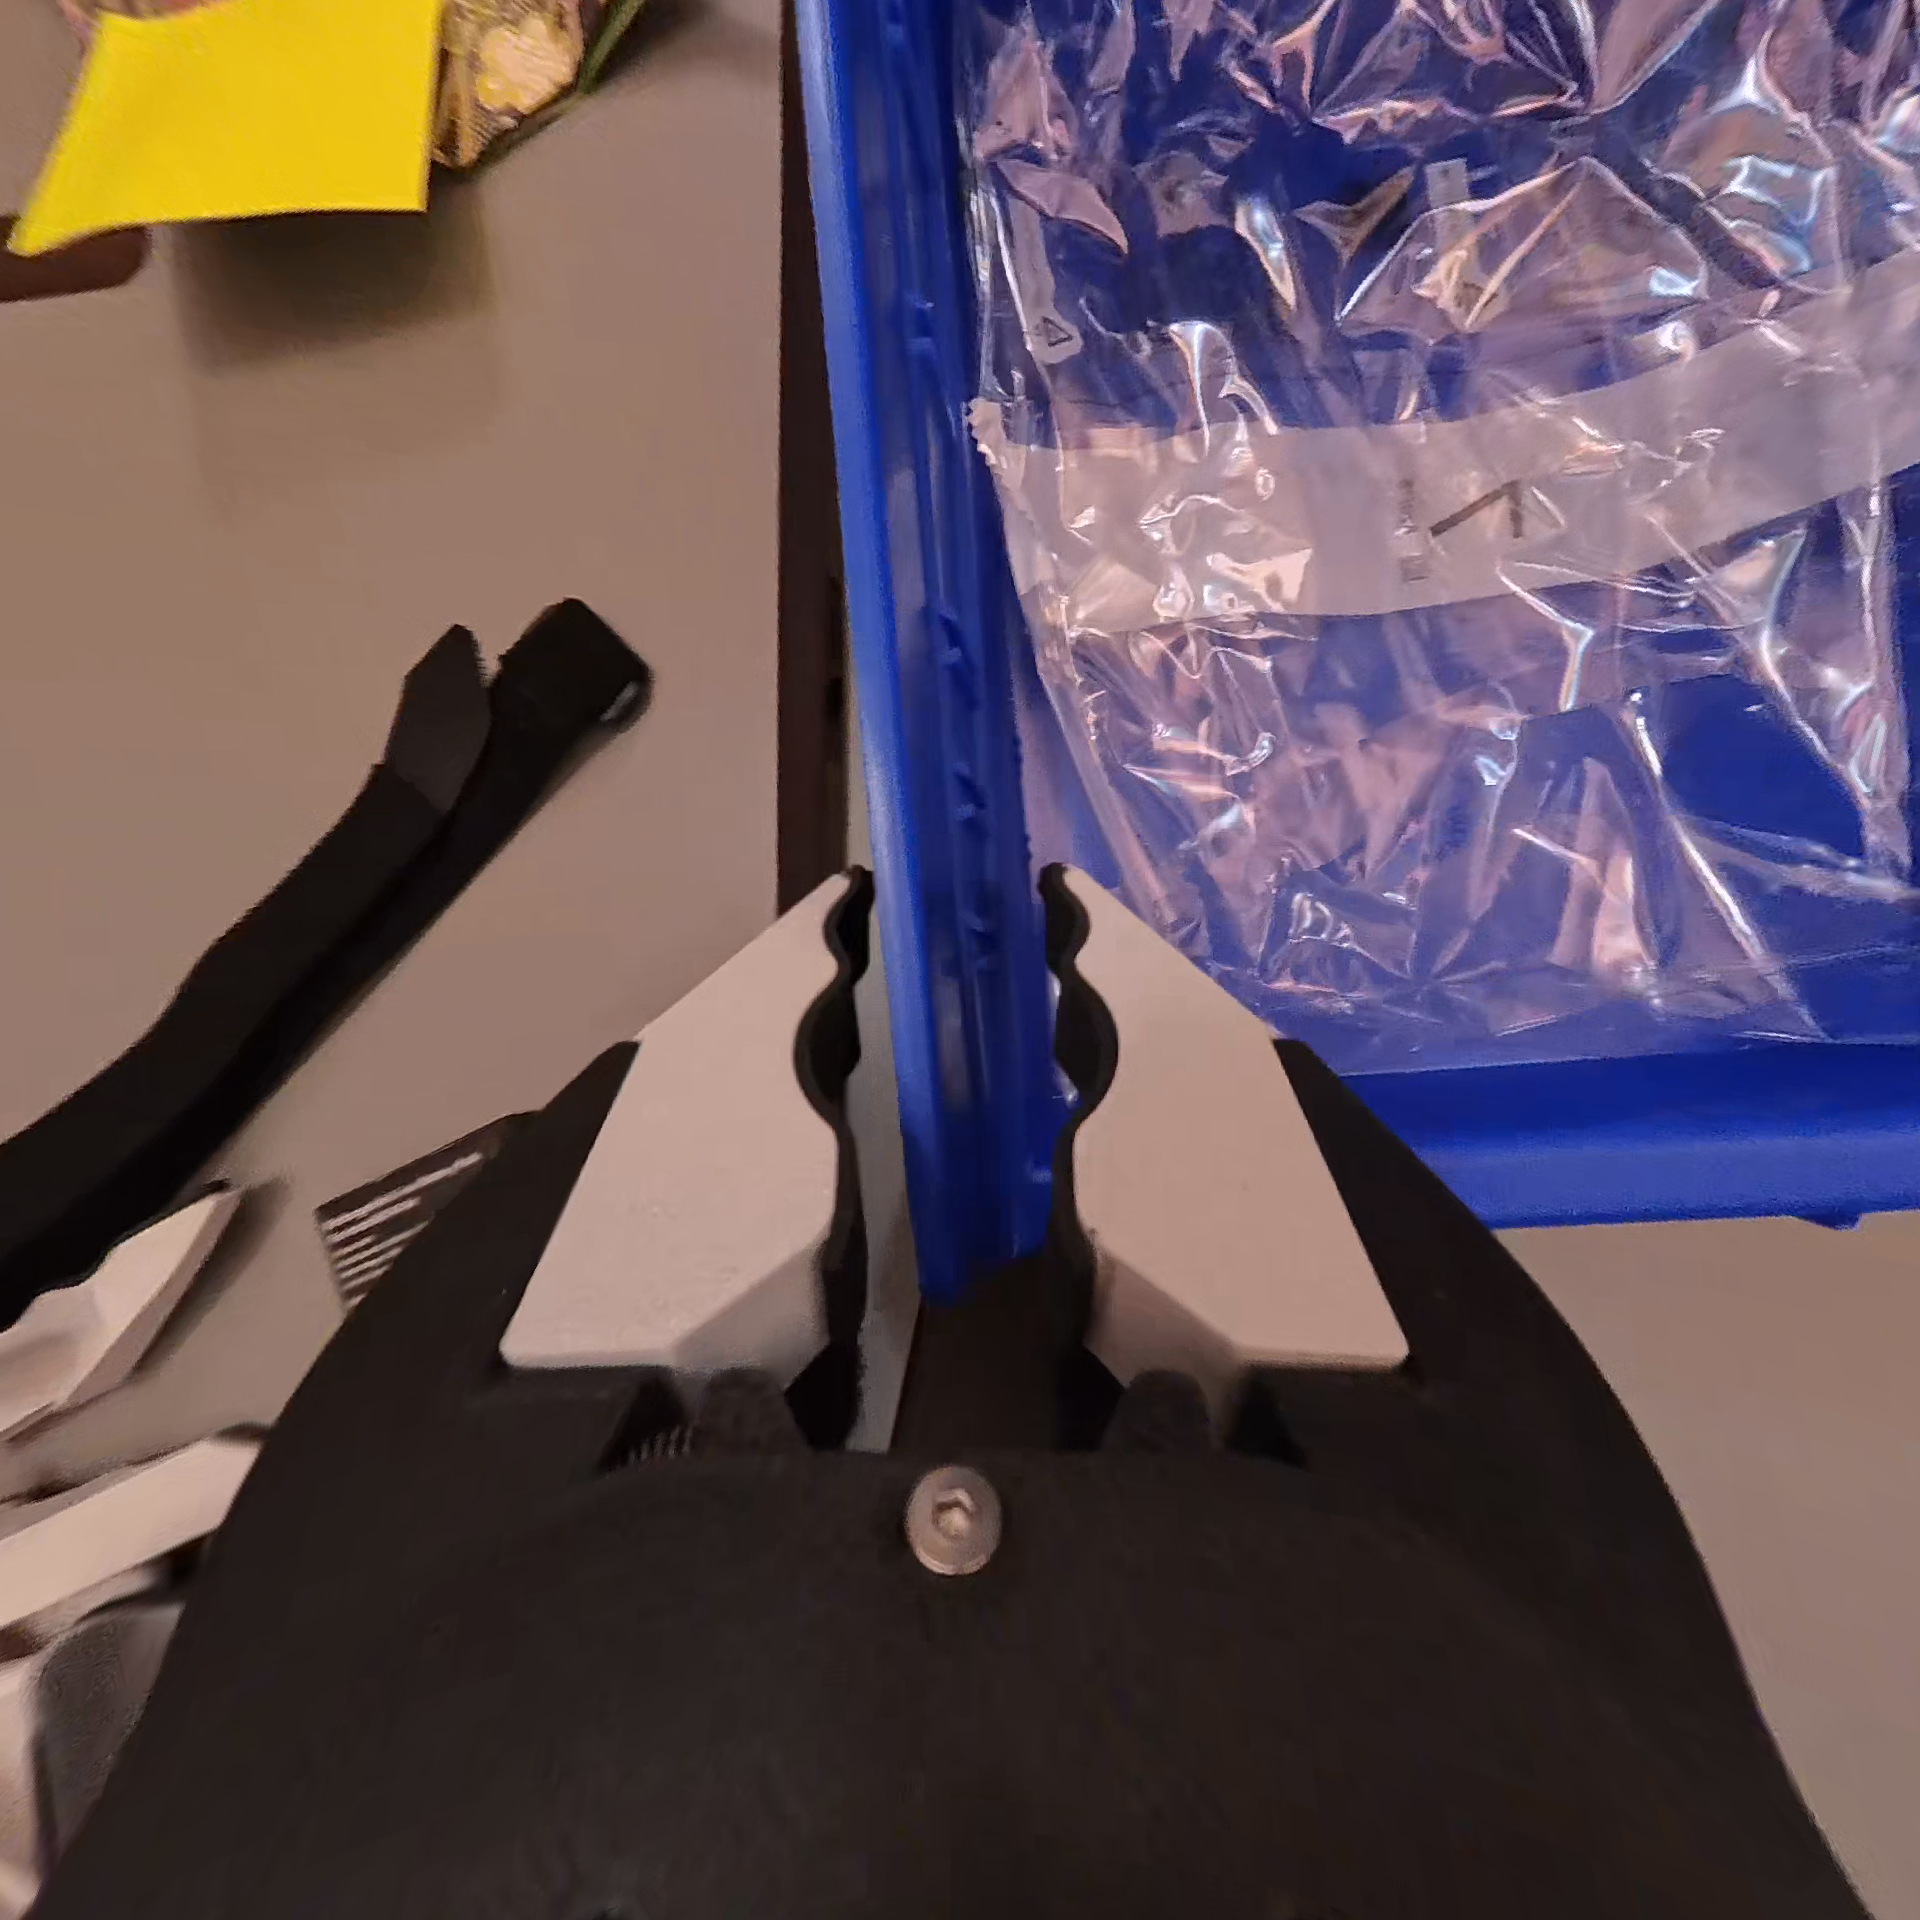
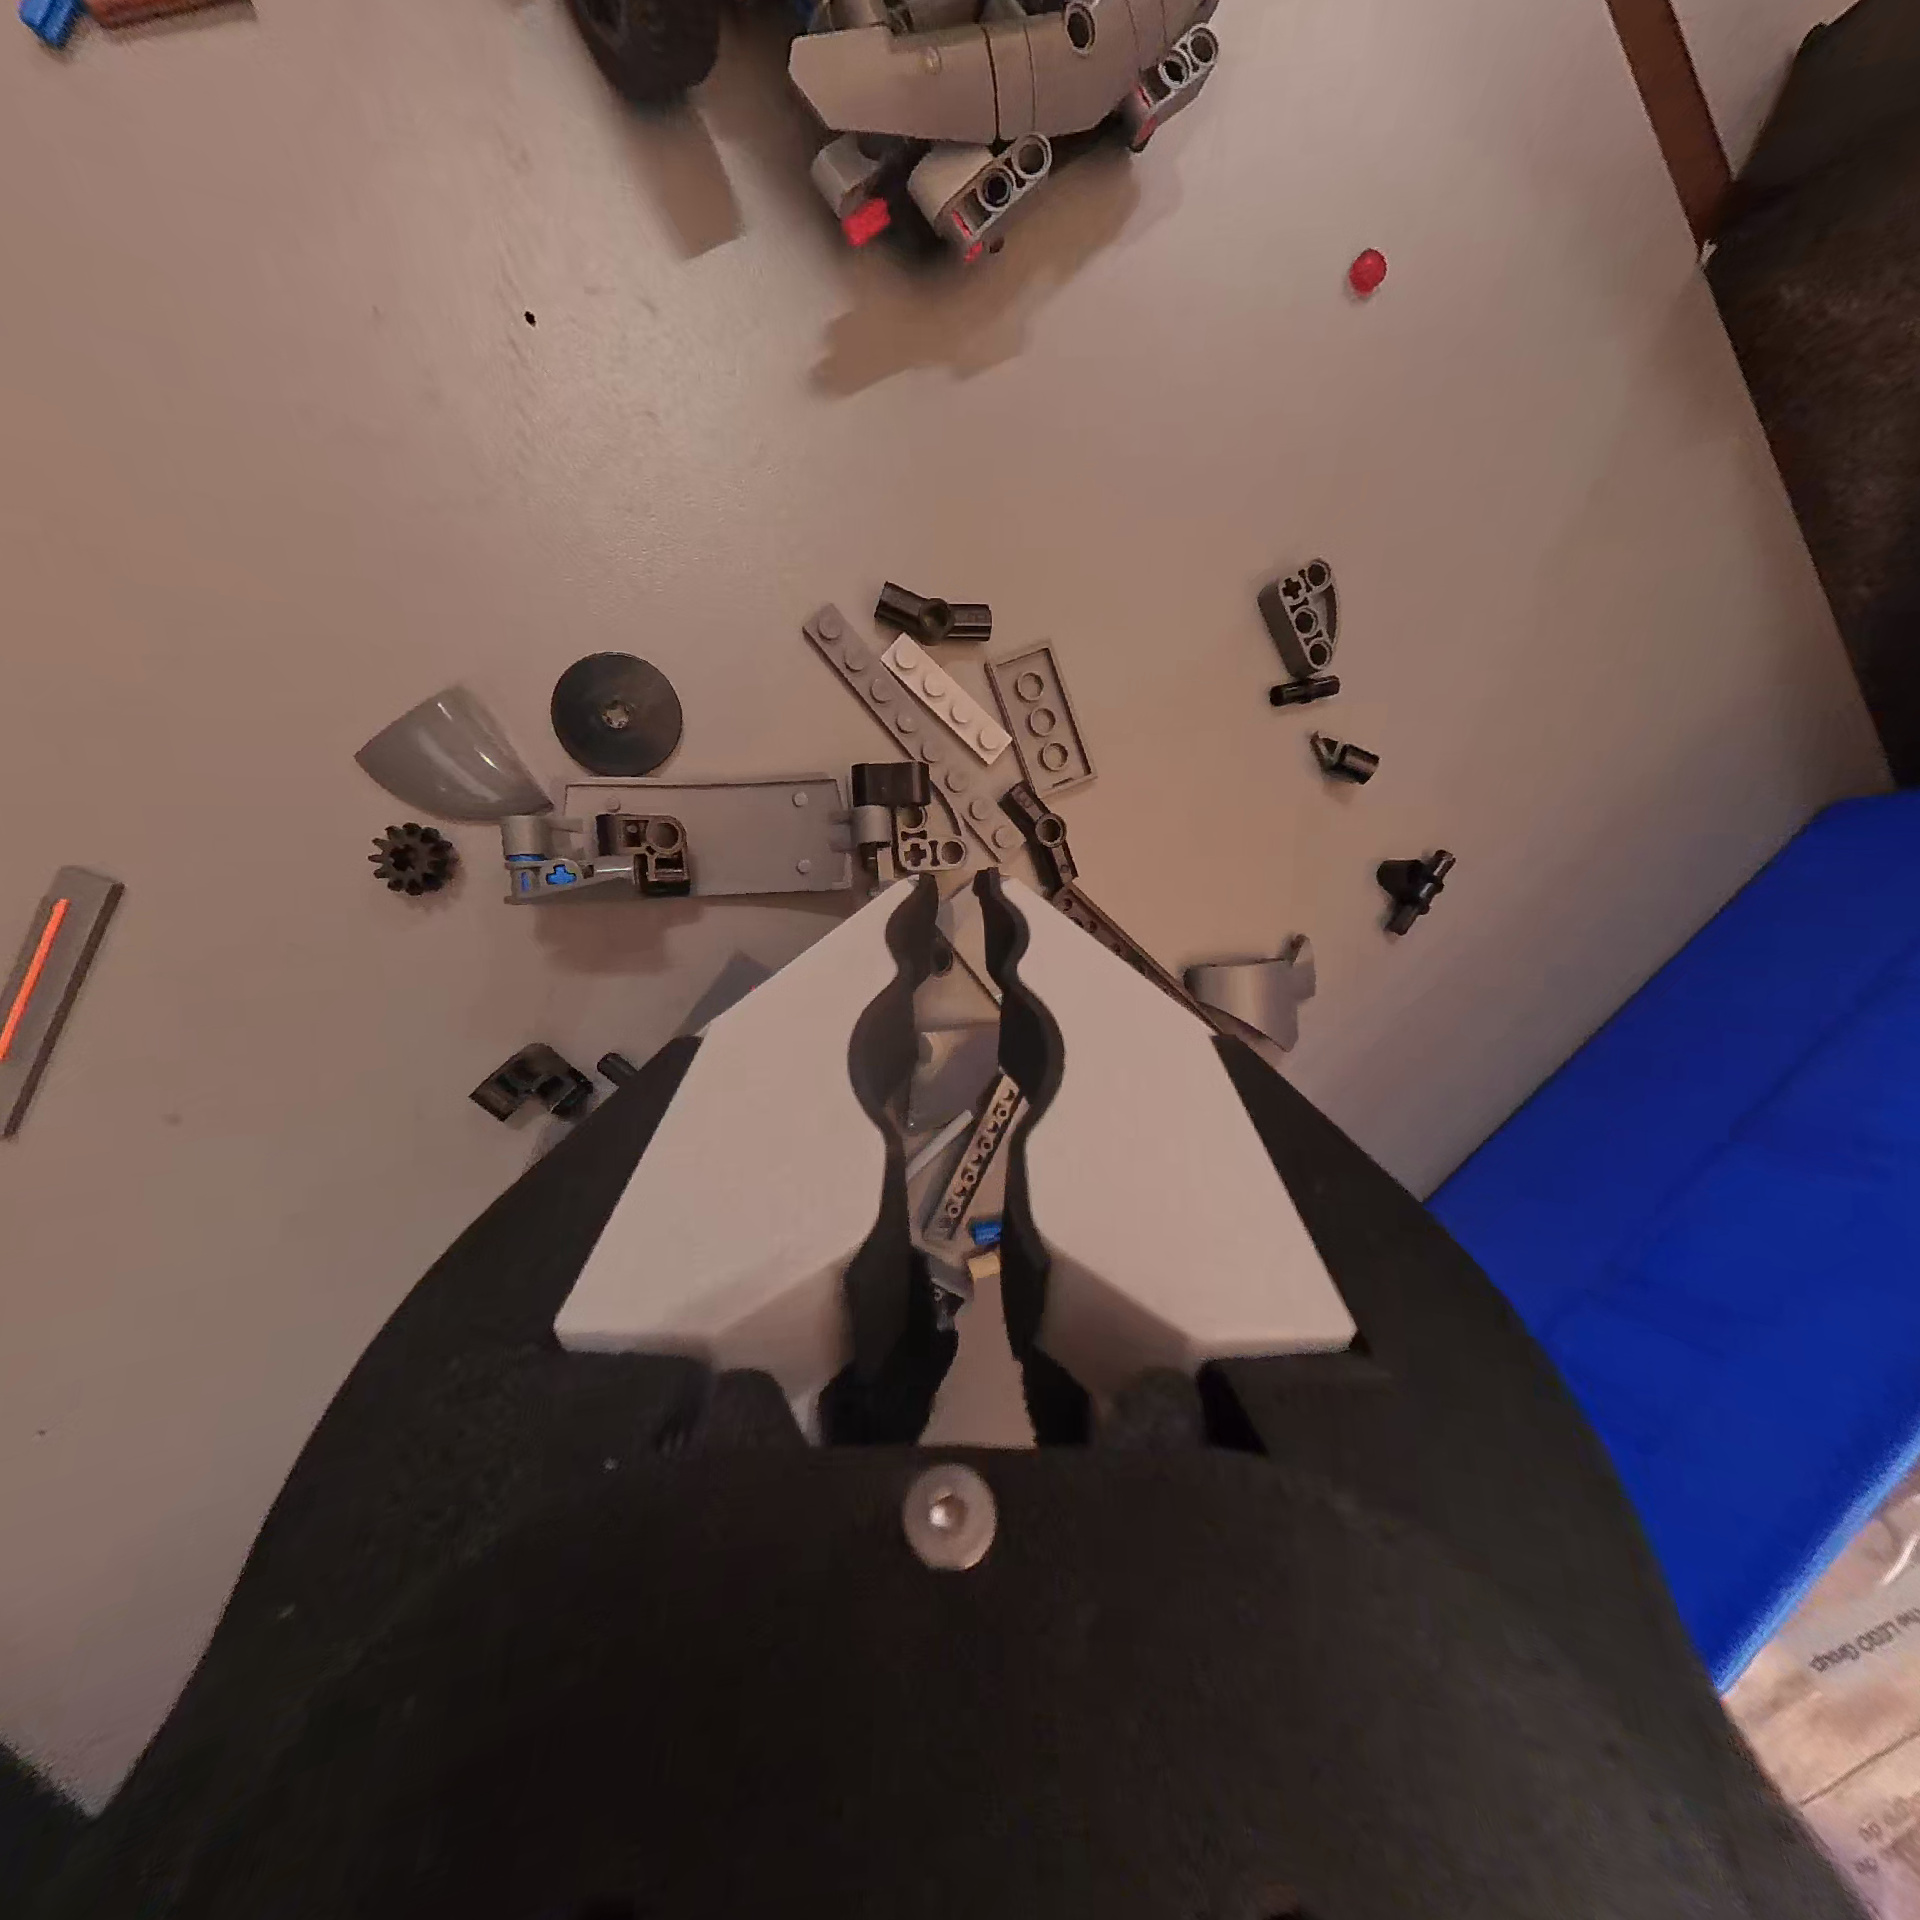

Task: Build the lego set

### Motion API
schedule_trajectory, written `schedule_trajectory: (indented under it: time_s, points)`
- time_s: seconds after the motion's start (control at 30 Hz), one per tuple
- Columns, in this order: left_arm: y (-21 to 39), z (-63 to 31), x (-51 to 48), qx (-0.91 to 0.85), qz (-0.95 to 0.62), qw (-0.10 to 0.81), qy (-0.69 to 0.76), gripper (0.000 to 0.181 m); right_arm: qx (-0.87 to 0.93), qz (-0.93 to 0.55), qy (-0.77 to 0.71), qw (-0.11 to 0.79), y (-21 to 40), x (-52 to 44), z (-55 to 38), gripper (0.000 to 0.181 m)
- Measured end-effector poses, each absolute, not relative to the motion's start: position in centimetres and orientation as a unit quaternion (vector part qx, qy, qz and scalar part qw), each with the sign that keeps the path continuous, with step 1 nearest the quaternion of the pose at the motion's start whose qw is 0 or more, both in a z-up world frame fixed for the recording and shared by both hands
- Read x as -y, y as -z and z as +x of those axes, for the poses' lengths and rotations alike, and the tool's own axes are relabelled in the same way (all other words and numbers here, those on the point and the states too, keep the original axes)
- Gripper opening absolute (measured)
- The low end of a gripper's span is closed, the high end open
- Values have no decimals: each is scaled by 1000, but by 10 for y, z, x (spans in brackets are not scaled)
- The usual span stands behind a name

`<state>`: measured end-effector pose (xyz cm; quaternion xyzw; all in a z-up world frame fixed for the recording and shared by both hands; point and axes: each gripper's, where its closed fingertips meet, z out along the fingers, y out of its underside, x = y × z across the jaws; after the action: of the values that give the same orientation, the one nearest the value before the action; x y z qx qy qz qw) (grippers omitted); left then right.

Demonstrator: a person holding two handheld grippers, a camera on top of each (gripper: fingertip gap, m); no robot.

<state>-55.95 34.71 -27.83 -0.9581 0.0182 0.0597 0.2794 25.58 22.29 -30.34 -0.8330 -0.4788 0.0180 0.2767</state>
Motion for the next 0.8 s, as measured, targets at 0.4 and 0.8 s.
schedule_trajectory:
  time_s: [0.4,0.8]
  points:
    - [266,-548,-354,-30,-936,347,-40,1,488,-831,-7,268,309,-223,258,6]
    - [194,-538,-342,-69,-876,461,-123,1,489,-829,-6,272,305,-222,258,5]
